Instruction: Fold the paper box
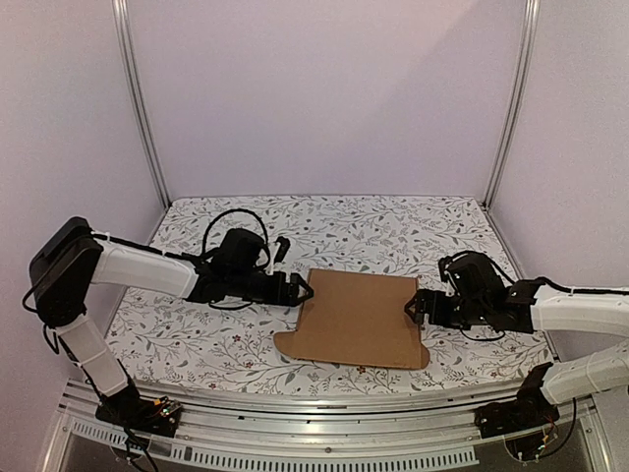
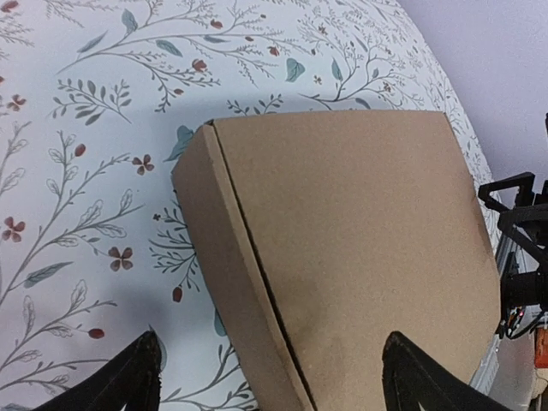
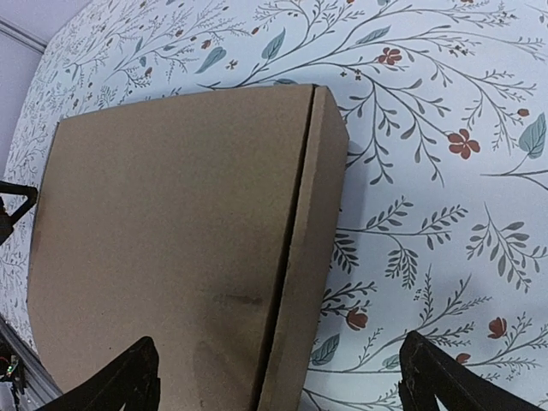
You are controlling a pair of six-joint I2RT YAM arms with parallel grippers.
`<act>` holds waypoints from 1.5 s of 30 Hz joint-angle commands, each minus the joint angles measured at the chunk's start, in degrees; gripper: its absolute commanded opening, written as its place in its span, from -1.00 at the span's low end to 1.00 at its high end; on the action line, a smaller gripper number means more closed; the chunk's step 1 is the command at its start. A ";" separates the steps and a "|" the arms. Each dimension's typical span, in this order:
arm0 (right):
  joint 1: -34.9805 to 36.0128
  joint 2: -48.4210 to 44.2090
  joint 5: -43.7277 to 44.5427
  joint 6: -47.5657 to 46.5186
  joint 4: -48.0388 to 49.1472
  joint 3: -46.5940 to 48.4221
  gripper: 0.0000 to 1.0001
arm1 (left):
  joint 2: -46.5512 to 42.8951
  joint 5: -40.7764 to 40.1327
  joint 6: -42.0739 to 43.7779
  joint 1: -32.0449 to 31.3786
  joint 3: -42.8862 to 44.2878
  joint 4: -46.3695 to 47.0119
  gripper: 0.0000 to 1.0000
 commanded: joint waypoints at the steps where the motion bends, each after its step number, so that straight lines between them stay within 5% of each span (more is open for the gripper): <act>1: -4.84 0.56 -9.09 4.07 9.90 -3.75 0.84 | 1.79 3.35 -0.97 1.12 0.38 1.63 0.73; 15: -8.56 8.81 -15.14 8.94 24.90 -7.36 0.01 | 2.79 4.29 -1.35 1.49 -0.09 2.06 0.72; 32: -9.13 15.13 -18.56 10.84 33.90 -10.28 -0.63 | 1.95 4.93 -1.46 2.70 -1.68 1.96 0.72; 37: -9.11 17.29 -19.95 10.87 35.99 -10.28 -0.99 | 1.32 5.04 -1.57 2.79 -2.36 1.81 0.72; 45: -9.09 19.70 -20.24 9.75 36.29 -10.35 -1.00 | -2.50 5.46 -2.06 4.85 -5.69 1.53 0.73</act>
